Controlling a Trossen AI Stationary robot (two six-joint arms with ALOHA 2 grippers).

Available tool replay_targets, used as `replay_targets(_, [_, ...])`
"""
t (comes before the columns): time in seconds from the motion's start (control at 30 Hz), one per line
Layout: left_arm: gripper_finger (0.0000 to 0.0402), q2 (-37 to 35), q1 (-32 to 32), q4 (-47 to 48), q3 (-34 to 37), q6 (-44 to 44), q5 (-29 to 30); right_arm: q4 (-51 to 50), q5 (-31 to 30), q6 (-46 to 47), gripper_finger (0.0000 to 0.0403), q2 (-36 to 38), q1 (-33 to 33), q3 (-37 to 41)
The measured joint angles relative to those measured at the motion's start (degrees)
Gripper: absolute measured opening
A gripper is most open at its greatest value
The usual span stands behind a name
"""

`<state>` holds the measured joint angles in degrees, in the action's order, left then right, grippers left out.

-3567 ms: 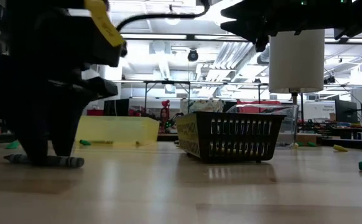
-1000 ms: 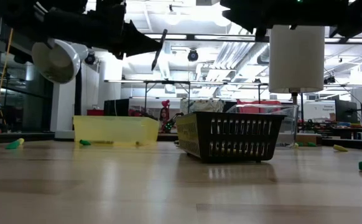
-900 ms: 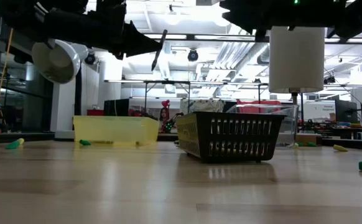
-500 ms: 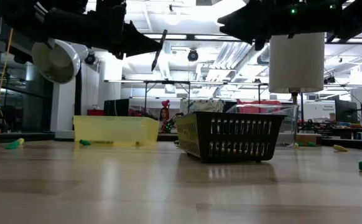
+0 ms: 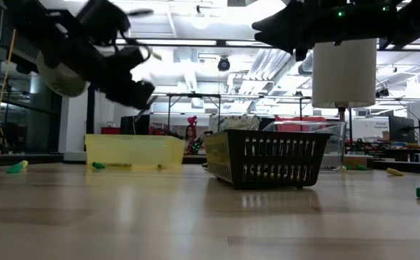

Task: Sort crayons
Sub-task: Put the gray crayon into the yellow transparent bin

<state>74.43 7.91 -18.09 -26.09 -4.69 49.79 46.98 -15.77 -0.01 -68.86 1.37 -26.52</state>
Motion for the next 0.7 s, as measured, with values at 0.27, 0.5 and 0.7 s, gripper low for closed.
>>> replay_targets(0.27, [0.0000, 0.02, 8.24, 8.58, 0.00, -12.33, -15.86, 1.53, 0.22, -0.24, 0.0169, 0.00, -0.47, 0.00])
replay_targets(0.5, [0.0000, 0.04, 10.99, 13.11, 0.00, -15.27, -19.19, 0.83, 0.16, 1.59, 0.0169, 0.00, -1.81, 0.00])
replay_targets(0.7, [0.0000, 0.04, 11.32, 13.36, 0.00, -15.02, -19.20, 0.44, 0.15, 1.61, 0.0169, -0.02, -1.88, 0.00])
